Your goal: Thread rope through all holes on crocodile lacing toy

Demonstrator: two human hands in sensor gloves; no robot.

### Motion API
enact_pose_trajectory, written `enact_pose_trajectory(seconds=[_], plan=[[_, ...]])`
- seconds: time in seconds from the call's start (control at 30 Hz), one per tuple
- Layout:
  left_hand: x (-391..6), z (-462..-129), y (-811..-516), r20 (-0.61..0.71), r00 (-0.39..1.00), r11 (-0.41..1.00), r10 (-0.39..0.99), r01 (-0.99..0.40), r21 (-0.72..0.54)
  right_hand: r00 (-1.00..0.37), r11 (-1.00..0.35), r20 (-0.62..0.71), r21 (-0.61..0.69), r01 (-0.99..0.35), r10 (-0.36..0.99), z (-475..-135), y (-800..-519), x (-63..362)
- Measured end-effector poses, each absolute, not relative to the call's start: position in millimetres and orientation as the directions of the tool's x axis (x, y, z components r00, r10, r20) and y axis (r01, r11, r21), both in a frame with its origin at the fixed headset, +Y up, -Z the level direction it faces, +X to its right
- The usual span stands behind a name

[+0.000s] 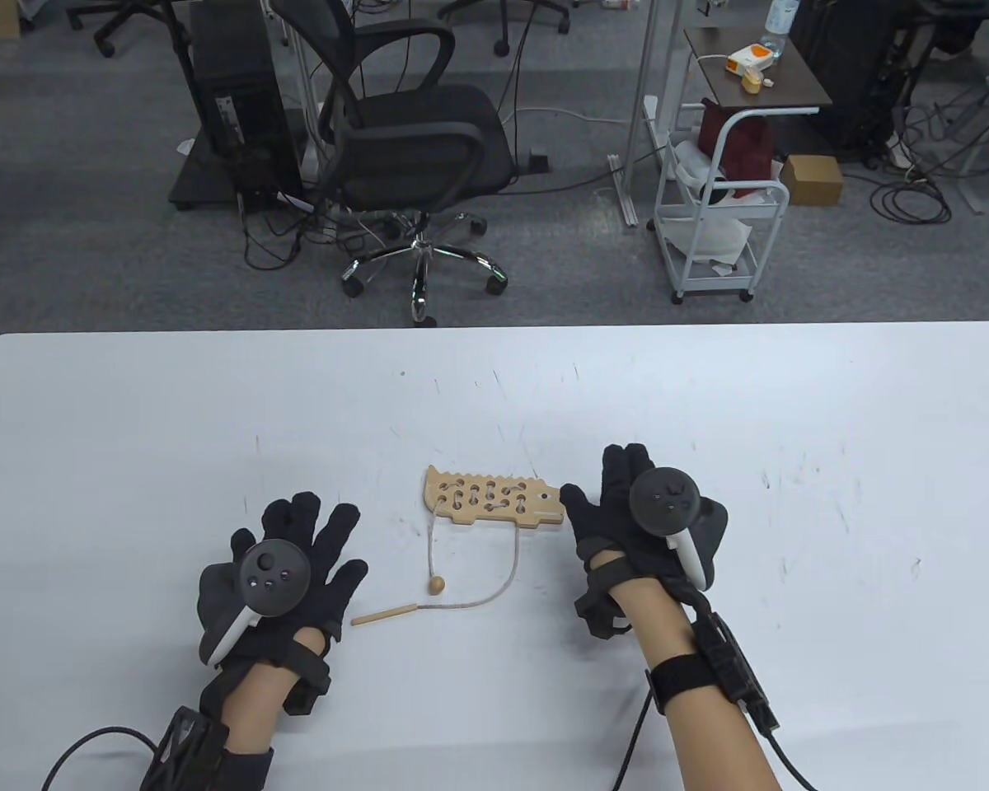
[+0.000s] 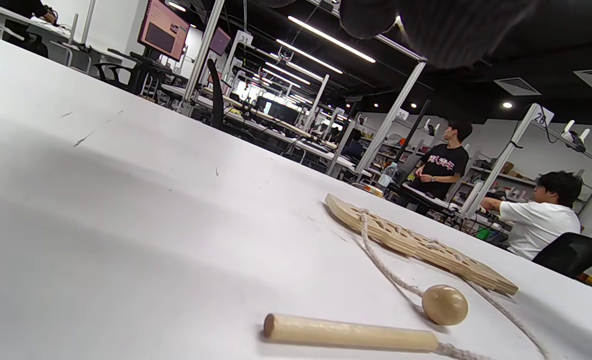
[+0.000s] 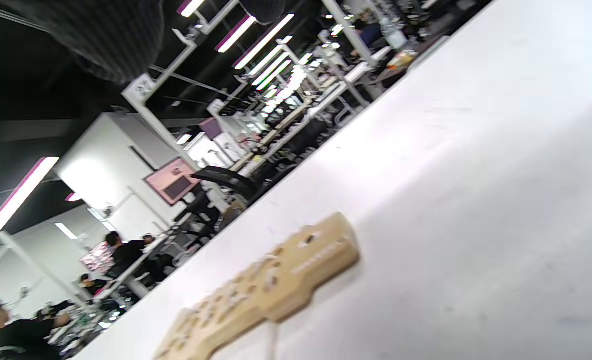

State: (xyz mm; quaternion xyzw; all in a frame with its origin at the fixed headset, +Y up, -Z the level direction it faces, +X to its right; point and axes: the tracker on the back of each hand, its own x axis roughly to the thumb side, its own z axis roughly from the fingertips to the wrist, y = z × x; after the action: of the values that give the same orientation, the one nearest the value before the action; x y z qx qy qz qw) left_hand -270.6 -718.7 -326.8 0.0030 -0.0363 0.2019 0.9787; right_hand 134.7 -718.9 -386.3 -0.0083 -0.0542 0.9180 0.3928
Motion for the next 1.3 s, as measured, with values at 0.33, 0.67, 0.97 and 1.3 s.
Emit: enact_pose_trajectory(seconds=[0.33, 0.67, 0.97, 1.3], plan=[[-273, -326, -718, 0.065, 0.917, 0.919, 0.394, -0.395, -0.006, -0.825, -0.822, 0.206, -0.128, -0.555, 0.526, -341, -694, 122], [-273, -325, -716, 0.073, 0.924, 0.926, 0.376, -0.378, 0.006, -0.924, -0.927, 0.227, -0.148, -0.346, 0.309, -312, -707, 109], [-274, -325, -715, 0.08, 0.928, 0.93, 0.365, -0.367, 0.015, -0.924, -0.925, 0.198, -0.136, -0.356, 0.326, -312, -720, 111], [-276, -327, -713, 0.09, 0.926, 0.929, 0.368, -0.369, 0.002, -0.924, -0.919, 0.193, -0.158, -0.362, 0.331, -308, -720, 110]])
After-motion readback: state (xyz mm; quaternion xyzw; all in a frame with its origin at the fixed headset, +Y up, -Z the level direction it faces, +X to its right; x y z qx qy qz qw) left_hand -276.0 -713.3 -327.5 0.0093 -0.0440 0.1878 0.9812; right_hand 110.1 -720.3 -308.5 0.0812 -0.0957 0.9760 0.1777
